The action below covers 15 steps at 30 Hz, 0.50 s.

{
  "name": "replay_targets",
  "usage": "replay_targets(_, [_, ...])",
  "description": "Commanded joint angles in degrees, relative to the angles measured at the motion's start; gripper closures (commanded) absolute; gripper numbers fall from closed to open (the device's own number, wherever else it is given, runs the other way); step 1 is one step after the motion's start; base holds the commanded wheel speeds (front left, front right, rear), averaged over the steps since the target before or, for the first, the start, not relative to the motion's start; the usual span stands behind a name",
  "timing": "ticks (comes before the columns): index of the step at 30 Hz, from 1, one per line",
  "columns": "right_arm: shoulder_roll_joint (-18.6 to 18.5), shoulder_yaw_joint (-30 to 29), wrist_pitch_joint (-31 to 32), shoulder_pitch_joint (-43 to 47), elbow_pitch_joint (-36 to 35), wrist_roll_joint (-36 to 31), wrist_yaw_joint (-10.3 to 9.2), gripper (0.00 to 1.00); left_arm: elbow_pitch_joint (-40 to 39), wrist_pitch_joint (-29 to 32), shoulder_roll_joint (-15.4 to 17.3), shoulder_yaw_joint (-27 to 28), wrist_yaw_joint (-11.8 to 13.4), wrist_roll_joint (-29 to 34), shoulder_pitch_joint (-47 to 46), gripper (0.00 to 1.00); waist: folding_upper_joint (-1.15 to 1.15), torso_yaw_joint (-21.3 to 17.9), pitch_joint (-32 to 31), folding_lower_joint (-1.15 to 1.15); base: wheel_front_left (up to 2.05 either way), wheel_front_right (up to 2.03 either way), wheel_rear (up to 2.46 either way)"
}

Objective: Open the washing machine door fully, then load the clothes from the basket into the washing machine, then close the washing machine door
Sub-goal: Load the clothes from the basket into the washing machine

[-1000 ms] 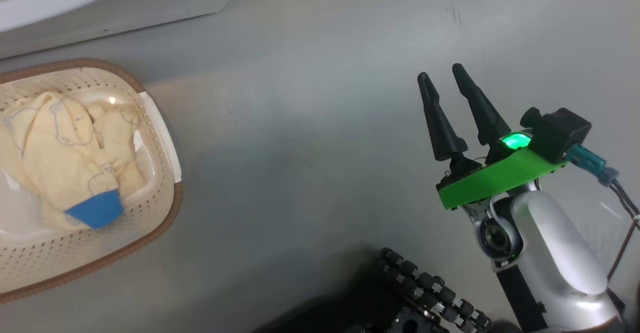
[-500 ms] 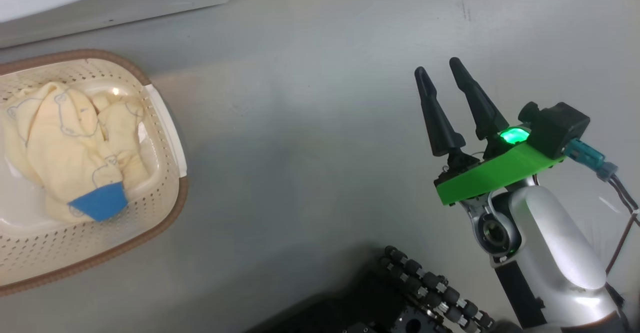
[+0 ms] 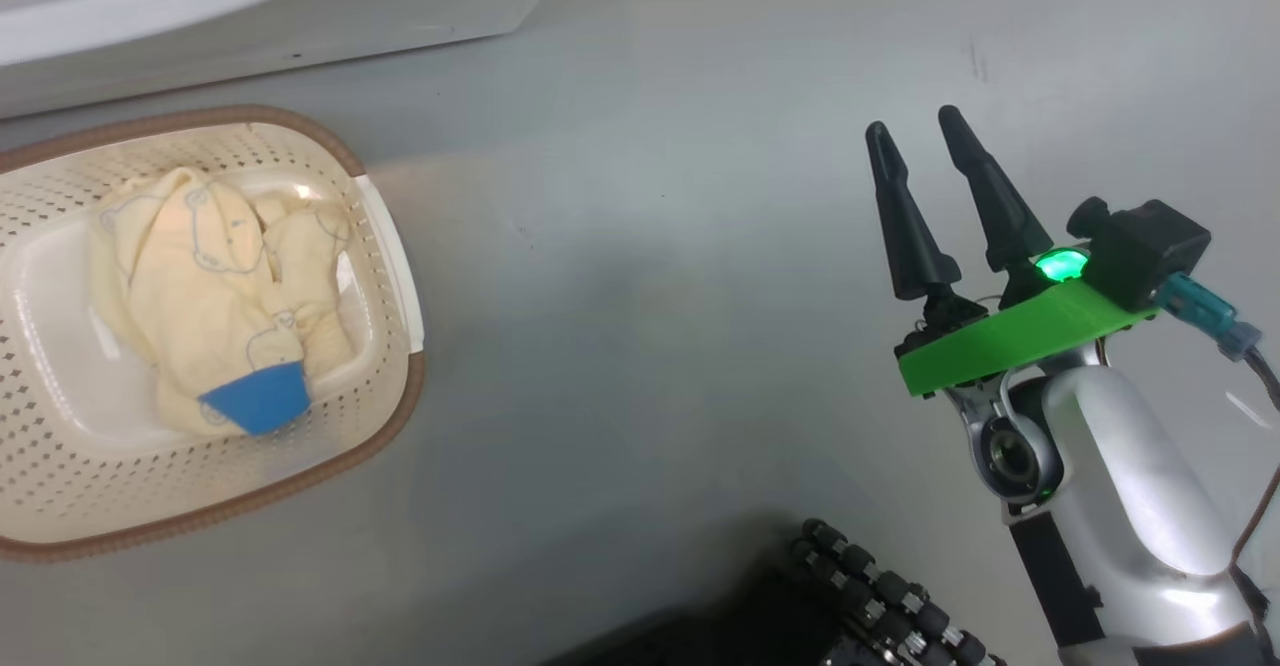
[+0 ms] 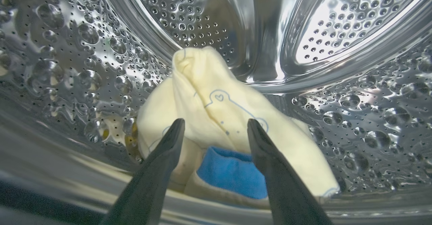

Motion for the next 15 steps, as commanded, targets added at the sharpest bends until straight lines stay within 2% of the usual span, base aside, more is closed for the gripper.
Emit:
replay_targets(1, [-0.5, 0.3, -0.5, 1.1, -1.1, -0.5, 0.21, 0.00, -1.8, -0.5, 2.2, 0.9, 0.6, -0.1, 0.1, 0.00, 0.00, 0.9, -1.0, 0.00, 0.00, 0.00, 0.00])
replay_targets(9, [-0.5, -3.1, -0.5, 2.2, -0.6, -3.9, 0.21, 0.00, -7.0, -7.7, -0.4, 1.7, 3.2, -2.0, 12.2, 0.00, 0.00, 4.2, -6.0, 0.00, 0.00, 0.00, 0.00])
replay_targets(15, [-0.5, -5.5, -0.5, 3.5, -0.1, -6.3, 0.21, 0.00, -16.0, -11.1, -1.7, 2.1, 7.1, -2.0, 23.4, 0.00, 0.00, 6.6, -10.2, 0.00, 0.00, 0.00, 0.00])
